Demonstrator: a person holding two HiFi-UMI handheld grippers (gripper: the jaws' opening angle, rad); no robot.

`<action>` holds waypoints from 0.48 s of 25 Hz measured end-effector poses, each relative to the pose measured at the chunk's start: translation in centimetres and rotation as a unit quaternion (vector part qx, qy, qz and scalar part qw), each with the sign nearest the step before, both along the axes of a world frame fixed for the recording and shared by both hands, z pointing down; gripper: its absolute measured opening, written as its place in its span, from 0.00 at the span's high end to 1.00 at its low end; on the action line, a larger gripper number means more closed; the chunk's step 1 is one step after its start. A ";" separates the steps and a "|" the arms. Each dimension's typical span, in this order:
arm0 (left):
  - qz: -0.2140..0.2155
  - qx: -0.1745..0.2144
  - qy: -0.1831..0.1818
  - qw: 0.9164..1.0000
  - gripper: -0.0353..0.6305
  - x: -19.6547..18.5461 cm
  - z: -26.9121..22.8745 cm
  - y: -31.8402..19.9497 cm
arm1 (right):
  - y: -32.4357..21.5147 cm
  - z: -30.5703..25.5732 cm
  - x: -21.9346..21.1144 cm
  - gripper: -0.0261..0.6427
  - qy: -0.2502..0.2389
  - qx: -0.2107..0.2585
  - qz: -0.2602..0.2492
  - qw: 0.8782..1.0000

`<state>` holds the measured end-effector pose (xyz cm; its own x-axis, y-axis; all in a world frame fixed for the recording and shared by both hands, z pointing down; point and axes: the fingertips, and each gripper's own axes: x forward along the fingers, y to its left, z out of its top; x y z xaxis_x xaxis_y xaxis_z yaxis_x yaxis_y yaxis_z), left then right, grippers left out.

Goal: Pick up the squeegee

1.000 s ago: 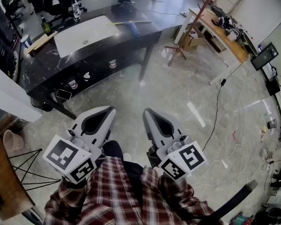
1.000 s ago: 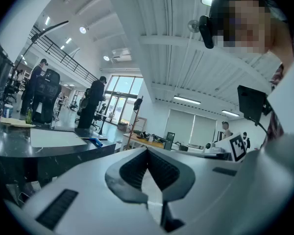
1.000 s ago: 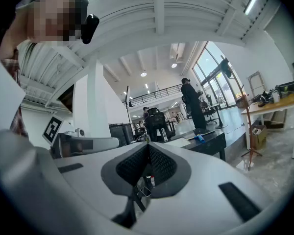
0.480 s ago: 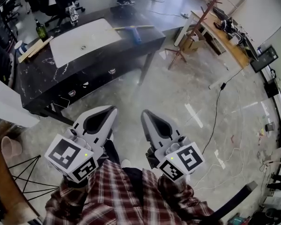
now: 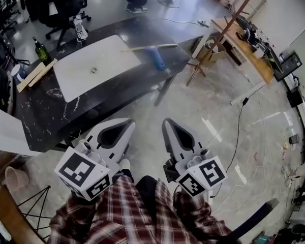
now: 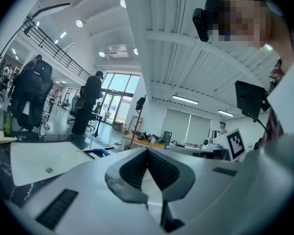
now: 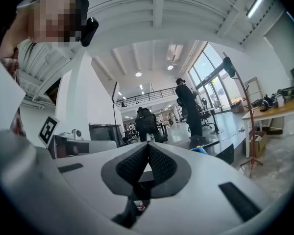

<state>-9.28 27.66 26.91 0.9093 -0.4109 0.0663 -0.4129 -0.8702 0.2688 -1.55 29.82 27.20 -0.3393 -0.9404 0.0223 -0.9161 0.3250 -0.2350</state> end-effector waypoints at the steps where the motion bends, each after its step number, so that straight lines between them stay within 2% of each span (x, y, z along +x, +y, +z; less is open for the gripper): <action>1: 0.006 0.001 -0.001 1.000 0.93 -0.1 0.0 -0.7 | -0.6 0.1 0.0 0.94 -0.004 0.001 0.007 1.000; 8: 0.022 -0.005 0.000 1.000 0.93 0.4 0.5 -4.2 | -3.3 1.5 1.1 0.94 -0.016 -0.011 0.037 0.999; 12: 0.023 -0.015 -0.005 1.000 0.93 2.2 1.0 -6.6 | -5.1 1.9 3.2 0.94 -0.020 -0.017 0.047 0.999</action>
<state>-7.09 21.08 27.92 0.9265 -0.3663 0.0866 -0.3751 -0.8801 0.2910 1.67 24.74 29.13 -0.2511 -0.9670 0.0423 -0.9315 0.2295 -0.2821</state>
